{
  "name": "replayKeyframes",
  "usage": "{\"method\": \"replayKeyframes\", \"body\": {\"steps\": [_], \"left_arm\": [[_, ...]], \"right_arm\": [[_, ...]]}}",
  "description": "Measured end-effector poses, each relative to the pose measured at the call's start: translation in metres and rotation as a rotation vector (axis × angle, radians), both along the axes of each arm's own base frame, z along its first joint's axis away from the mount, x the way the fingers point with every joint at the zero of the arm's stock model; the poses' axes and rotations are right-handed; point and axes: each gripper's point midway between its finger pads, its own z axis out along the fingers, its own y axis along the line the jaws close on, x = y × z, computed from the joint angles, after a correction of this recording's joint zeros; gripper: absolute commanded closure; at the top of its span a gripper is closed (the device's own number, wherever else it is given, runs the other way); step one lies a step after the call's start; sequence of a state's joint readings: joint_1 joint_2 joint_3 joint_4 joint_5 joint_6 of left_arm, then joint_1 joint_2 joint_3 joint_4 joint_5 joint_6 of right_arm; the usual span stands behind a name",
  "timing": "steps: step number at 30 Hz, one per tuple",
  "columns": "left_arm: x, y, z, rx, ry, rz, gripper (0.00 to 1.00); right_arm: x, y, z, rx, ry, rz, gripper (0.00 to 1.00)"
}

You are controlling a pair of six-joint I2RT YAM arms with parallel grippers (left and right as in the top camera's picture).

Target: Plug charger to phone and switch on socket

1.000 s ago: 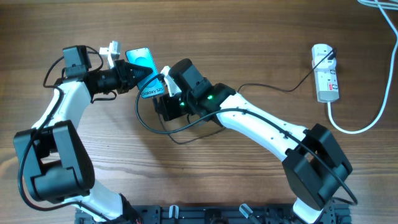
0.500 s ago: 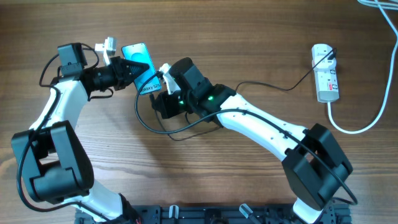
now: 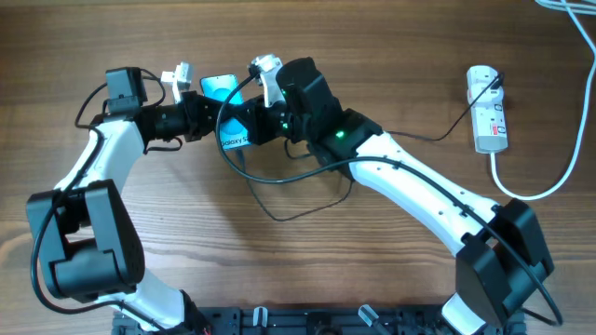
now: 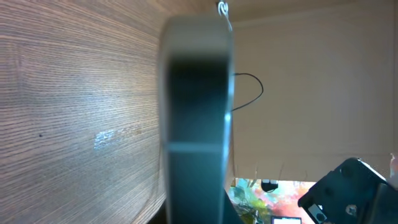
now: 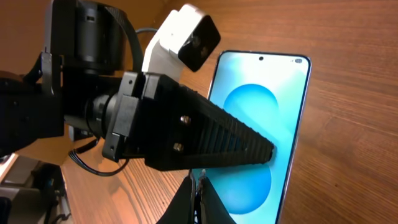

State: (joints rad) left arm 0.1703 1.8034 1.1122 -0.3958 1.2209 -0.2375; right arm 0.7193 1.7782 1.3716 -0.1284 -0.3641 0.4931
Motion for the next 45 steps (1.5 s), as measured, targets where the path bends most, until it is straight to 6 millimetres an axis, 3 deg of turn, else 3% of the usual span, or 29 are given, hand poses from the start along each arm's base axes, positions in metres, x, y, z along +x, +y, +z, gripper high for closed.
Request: {"method": "replayKeyframes", "body": {"steps": [1, 4, 9, 16, 20, 36, 40, 44, 45], "left_arm": [[0.000, 0.000, 0.000, 0.000, 0.000, 0.001, 0.96], [0.000, 0.000, 0.000, 0.000, 0.000, 0.001, 0.96], [0.001, 0.000, 0.001, 0.001, -0.007, 0.001, 0.96], [0.001, 0.000, 0.001, 0.001, -0.007, 0.001, 0.96], [0.001, 0.000, 0.001, 0.000, -0.006, 0.000, 0.96], [-0.009, -0.028, 0.010, -0.053, -0.020, -0.090, 0.96], [-0.009, -0.028, 0.010, -0.055, -0.022, -0.092, 0.96], [-0.009, -0.028, 0.011, -0.058, -0.022, -0.093, 0.96], [-0.009, -0.028, 0.011, -0.059, -0.022, -0.093, 0.96]], "right_arm": [[-0.001, -0.001, -0.002, -0.009, 0.006, 0.002, 0.63], [-0.006, -0.007, -0.015, -0.059, 0.042, 0.003, 0.46], [-0.030, -0.020, -0.039, -0.167, 0.138, 0.035, 0.43], [-0.070, -0.013, -0.055, -0.246, 0.207, 0.114, 0.52], [-0.084, -0.009, -0.060, -0.275, 0.223, 0.138, 0.48], [-0.083, -0.015, -0.065, -0.311, 0.225, 0.107, 0.63], [-0.080, -0.016, -0.066, -0.315, 0.230, 0.077, 0.73], [-0.078, -0.018, -0.067, -0.320, 0.242, 0.050, 0.94], [-0.078, -0.019, -0.068, -0.322, 0.245, 0.044, 0.96]]}}
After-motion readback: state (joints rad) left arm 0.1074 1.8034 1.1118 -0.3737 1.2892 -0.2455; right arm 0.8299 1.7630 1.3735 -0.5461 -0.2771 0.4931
